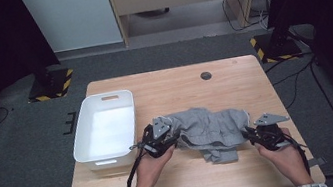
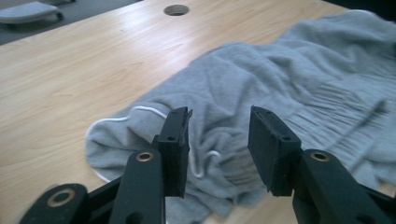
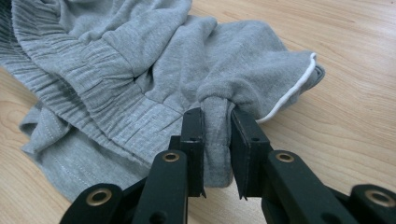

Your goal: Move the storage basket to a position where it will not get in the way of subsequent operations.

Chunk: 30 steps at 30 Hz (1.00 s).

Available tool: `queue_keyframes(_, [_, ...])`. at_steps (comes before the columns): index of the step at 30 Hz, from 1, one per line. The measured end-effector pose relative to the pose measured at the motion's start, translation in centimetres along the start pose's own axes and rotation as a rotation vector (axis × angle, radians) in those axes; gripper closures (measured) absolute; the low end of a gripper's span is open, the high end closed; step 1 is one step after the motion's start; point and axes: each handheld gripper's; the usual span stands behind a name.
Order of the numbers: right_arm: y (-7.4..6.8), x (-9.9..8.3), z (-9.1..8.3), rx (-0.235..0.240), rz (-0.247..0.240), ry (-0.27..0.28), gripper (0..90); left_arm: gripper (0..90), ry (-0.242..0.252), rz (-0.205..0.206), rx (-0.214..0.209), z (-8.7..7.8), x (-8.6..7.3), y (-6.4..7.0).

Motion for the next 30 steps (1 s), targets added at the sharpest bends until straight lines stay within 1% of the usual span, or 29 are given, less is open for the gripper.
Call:
queue_keyframes(2, [0.0, 0.0, 0.0, -0.001, 0.004, 0.002, 76.1, 57.0, -0.006, -0.014, -0.024, 0.1, -0.1, 0.0])
queue_keyframes(4, [0.0, 0.1, 0.0, -0.002, 0.003, 0.002, 76.1, 55.8, -0.009, -0.015, -0.039, 0.3, -0.1, 0.2])
queue_keyframes(5, [0.0, 0.1, 0.0, -0.001, 0.003, 0.002, 76.1, 54.4, -0.012, -0.012, -0.053, 0.4, -0.1, 0.4])
queue_keyframes(7, [0.0, 0.1, 0.0, -0.001, 0.004, 0.003, 76.1, 51.9, -0.026, 0.014, -0.048, 0.6, 0.1, 0.8])
queue_keyframes(9, [0.0, 0.1, 0.0, 0.001, 0.005, 0.002, 76.1, 50.3, -0.053, 0.022, -0.055, 1.1, 0.1, 1.0])
queue_keyframes(10, [-0.1, 0.1, 0.0, 0.001, 0.005, 0.0, 76.1, 51.9, -0.072, 0.038, -0.046, 1.4, 0.1, 1.1])
queue_keyframes(11, [-0.1, 0.1, 0.0, 0.002, 0.002, 0.0, 76.1, 57.0, -0.106, 0.053, -0.034, 1.8, 0.0, 1.1])
queue_keyframes(12, [-0.1, 0.1, 0.0, 0.003, 0.004, 0.001, 76.1, 59.9, -0.144, 0.054, -0.028, 2.2, -0.1, 1.0])
queue_keyframes(13, [-0.1, 0.1, 0.0, 0.003, 0.006, 0.003, 76.1, 63.7, -0.161, 0.053, -0.037, 2.4, -0.2, 1.0])
queue_keyframes(14, [0.0, 0.1, 0.0, 0.003, 0.005, 0.005, 76.0, 72.9, -0.166, 0.059, -0.05, 2.6, -0.3, 1.1])
queue_keyframes(15, [0.0, 0.1, -0.1, 0.006, 0.006, 0.003, 75.8, 76.7, -0.182, 0.077, -0.051, 2.8, -0.2, 1.2])
queue_keyframes(16, [0.0, 0.1, -0.1, 0.005, 0.01, 0.007, 75.5, 82.3, -0.187, 0.096, -0.044, 2.8, -0.2, 1.4])
queue_keyframes(17, [0.0, 0.1, -0.1, 0.006, 0.012, 0.009, 75.2, 85.7, -0.19, 0.113, -0.038, 2.8, -0.1, 1.5])
queue_keyframes(18, [0.1, 0.1, -0.1, 0.007, 0.015, 0.01, 74.5, 86.5, -0.194, 0.126, -0.026, 2.8, 0.0, 1.7])
queue_keyframes(19, [0.1, 0.1, 0.0, 0.005, 0.014, 0.008, 73.1, 86.7, -0.19, 0.126, -0.015, 2.7, 0.1, 1.7])
queue_keyframes(21, [0.2, 0.0, 0.0, 0.0, 0.013, 0.009, 68.0, 86.8, -0.167, 0.108, 0.007, 2.3, 0.4, 1.6])
queue_keyframes(22, [0.2, 0.0, 0.0, -0.002, 0.023, 0.011, 64.1, 86.8, -0.151, 0.086, 0.021, 2.1, 0.5, 1.3])
queue_keyframes(24, [0.4, -0.1, 0.0, 0.001, 0.035, 0.017, 60.0, 86.7, -0.118, 0.047, 0.052, 1.7, 0.8, 0.7])
queue_keyframes(26, [0.5, -0.1, -0.1, 0.016, 0.053, 0.026, 55.9, 86.7, -0.095, 0.022, 0.08, 1.4, 0.9, 0.1])
queue_keyframes(27, [0.5, -0.1, -0.1, 0.019, 0.059, 0.03, 54.3, 86.6, -0.091, 0.017, 0.093, 1.3, 0.9, -0.1])
queue_keyframes(28, [0.5, -0.1, -0.1, 0.021, 0.061, 0.032, 53.0, 86.6, -0.096, 0.014, 0.101, 1.2, 0.9, -0.3])
queue_keyframes(30, [0.5, 0.0, -0.2, 0.02, 0.058, 0.04, 52.2, 86.5, -0.115, 0.011, 0.102, 1.4, 0.5, -0.5])
Point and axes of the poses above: each handheld gripper's, and its own axes: z roughly forward along the jaws, x roughly out of its top, y roughly to its right, and after that the axes turned 1 degree about y, right-handed
